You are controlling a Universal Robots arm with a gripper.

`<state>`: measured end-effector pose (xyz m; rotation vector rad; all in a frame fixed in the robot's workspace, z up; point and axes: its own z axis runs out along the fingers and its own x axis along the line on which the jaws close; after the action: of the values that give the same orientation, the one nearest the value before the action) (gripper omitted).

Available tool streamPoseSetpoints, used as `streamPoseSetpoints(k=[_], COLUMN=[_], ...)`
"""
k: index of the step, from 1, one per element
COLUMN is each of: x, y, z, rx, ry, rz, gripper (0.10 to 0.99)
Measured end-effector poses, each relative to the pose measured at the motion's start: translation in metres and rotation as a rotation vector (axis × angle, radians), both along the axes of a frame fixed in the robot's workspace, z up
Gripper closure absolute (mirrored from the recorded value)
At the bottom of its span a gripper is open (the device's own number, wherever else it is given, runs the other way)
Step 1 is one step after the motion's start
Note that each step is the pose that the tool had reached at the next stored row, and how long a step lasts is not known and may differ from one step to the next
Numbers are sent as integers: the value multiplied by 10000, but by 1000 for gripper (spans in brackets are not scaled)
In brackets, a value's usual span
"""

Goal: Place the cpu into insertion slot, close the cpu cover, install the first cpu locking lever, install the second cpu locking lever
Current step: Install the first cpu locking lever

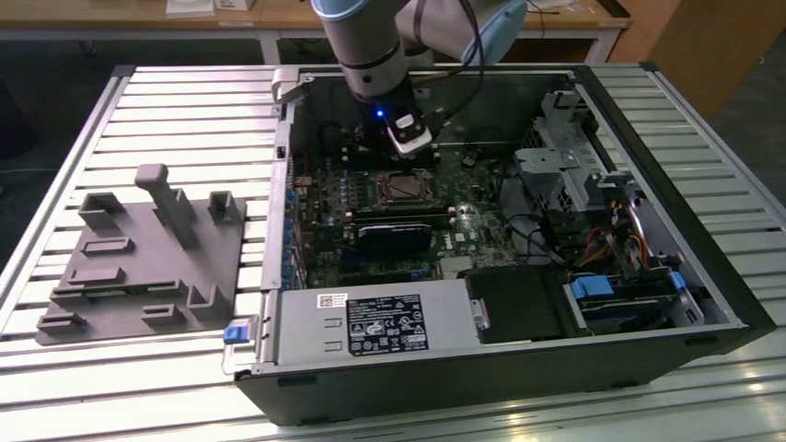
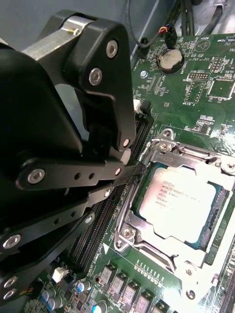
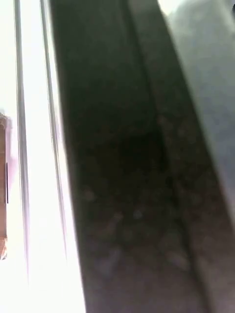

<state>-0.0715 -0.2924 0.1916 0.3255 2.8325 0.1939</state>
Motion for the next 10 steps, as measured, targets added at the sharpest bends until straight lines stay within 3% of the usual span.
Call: streamPoseSetpoints(k=[10], x=[0], y=[0], z=[165], rx=[-5], ry=[2], rz=[0], gripper=[980])
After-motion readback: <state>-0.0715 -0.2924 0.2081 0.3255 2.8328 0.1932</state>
